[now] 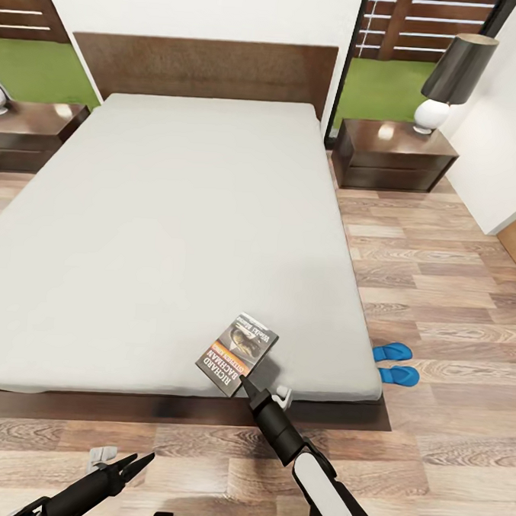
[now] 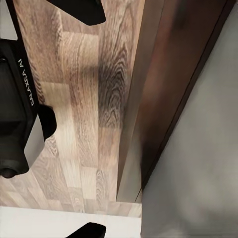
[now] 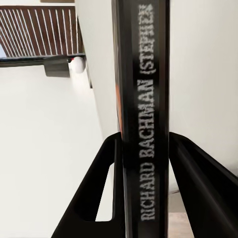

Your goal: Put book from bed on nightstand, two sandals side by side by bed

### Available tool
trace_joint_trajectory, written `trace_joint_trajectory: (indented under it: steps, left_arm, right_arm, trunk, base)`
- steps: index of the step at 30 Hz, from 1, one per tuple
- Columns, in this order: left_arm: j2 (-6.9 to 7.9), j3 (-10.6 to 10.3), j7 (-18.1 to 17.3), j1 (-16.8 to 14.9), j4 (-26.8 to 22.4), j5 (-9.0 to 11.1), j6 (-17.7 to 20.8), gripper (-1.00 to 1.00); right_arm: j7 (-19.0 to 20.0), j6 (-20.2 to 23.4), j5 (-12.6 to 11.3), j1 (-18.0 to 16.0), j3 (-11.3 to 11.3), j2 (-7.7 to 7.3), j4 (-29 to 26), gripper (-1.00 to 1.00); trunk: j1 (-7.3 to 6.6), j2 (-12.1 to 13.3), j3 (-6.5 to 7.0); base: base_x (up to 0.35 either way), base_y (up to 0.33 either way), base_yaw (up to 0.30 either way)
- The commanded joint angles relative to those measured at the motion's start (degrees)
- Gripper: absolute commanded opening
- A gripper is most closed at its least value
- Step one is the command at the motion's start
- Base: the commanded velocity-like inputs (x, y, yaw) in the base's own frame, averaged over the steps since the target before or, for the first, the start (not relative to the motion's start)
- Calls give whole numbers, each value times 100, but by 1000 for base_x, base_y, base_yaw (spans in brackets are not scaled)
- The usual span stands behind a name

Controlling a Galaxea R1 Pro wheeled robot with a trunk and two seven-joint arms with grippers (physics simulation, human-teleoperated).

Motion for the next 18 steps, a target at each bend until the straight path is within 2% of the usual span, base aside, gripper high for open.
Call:
trace_joint_trajectory:
  steps: [1, 14, 18]
  left_arm:
    - [1, 12, -15, -3, 6, -6, -23, 100]
    - [1, 11, -19, -3, 6, -6, -23, 100]
    - [-2, 5, -17, -3, 6, -13, -23, 100]
  right_arm:
    - [31, 49, -68, -2, -2, 0, 3, -100]
    - [19, 116, -42, -2, -15, -7, -11, -100]
    - [47, 188, 15, -9, -15, -78, -30, -100]
  trunk:
    - [-23, 40, 16]
    - [-308, 561, 249]
    - [-396, 722, 321]
  base:
    - [0, 0, 0]
    - [0, 0, 0]
    - [0, 0, 0]
